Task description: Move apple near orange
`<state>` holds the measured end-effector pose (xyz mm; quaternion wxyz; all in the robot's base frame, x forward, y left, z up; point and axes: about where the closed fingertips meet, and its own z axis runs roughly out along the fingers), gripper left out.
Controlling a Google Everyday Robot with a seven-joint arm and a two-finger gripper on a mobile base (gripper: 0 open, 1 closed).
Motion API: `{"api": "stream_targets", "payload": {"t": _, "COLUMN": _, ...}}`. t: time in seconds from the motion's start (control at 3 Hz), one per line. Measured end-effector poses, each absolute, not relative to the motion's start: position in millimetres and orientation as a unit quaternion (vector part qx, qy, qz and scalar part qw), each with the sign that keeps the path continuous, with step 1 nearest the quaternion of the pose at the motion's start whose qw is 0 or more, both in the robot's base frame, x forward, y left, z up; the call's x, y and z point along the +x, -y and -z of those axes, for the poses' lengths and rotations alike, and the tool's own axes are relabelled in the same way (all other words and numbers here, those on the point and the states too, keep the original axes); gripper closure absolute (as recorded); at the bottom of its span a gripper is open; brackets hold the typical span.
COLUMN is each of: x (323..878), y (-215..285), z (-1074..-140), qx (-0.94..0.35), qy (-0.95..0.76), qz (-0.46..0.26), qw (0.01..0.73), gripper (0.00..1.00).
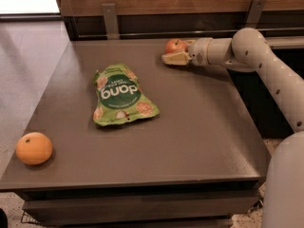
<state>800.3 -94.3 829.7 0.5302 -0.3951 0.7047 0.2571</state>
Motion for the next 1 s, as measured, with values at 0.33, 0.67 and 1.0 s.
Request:
{"api": "stream_targets", "payload": {"t": 0.33, "x": 800, "y": 91, "z": -829, "qx": -0.396, "qy": -0.704, "qz": -0.259, "qw": 0.529, "gripper": 0.91}}
{"api": "stream_targets", "payload": {"t": 0.67, "x": 801, "y": 88, "z": -828, "qx": -0.397, "qy": -0.704, "qz": -0.26, "qw": 0.528, "gripper": 1.0}}
{"api": "stream_targets", "payload": {"t": 1.0, "x": 790, "y": 89, "z": -847, "qx": -0.408, "qy": -0.703, "qz": -0.25, "qw": 0.527, "gripper": 1.0}}
